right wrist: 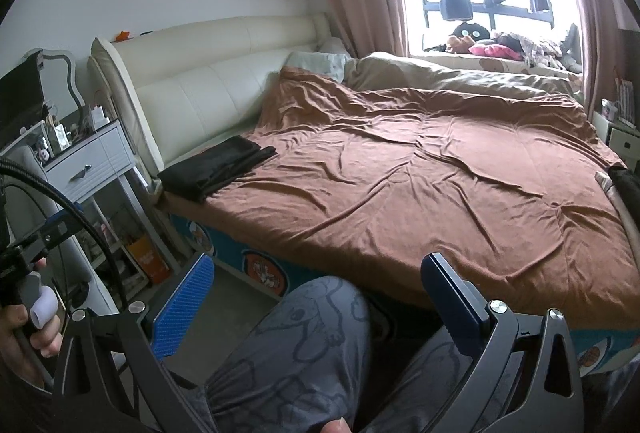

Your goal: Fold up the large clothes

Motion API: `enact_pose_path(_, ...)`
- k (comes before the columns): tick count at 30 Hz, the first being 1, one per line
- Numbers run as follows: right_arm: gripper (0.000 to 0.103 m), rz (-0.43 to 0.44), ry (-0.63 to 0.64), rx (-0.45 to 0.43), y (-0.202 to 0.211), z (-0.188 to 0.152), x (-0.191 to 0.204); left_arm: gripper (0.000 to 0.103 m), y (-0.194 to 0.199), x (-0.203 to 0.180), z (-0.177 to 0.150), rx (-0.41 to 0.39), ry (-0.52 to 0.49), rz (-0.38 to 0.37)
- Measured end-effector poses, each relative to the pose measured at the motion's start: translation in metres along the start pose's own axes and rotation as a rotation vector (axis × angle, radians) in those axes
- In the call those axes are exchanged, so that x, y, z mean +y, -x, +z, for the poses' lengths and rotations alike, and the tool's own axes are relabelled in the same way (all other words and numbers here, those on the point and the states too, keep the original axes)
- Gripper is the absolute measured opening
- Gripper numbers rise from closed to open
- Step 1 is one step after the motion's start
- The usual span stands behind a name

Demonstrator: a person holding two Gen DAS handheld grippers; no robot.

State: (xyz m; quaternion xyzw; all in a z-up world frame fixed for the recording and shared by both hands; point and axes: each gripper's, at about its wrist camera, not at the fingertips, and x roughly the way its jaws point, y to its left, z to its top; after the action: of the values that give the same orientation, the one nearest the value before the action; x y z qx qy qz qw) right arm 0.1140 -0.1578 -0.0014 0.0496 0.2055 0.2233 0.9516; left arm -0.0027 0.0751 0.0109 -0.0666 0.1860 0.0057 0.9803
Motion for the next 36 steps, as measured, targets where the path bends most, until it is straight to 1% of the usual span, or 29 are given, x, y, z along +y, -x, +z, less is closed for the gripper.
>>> enact_pose_path(24, 0.103, 0.005, -0.017, 0.019, -0.0044, -0.003, 0.0018, 0.103, -0.0084, -0.0056, -0.0071, 0.034, -0.008, -0.016)
enact_pose_path(33, 0.103, 0.006, -0.019, 0.02, -0.0031, -0.0037, 0.0023, 0.103, -0.0076, -0.0068, -0.0065, 0.035, -0.012, -0.009)
enact_pose_path(36, 0.103, 0.008, -0.023, 0.022, -0.003, -0.0036, 0.0006, 0.103, -0.0074, -0.0067, -0.0058, 0.034, -0.011, -0.018)
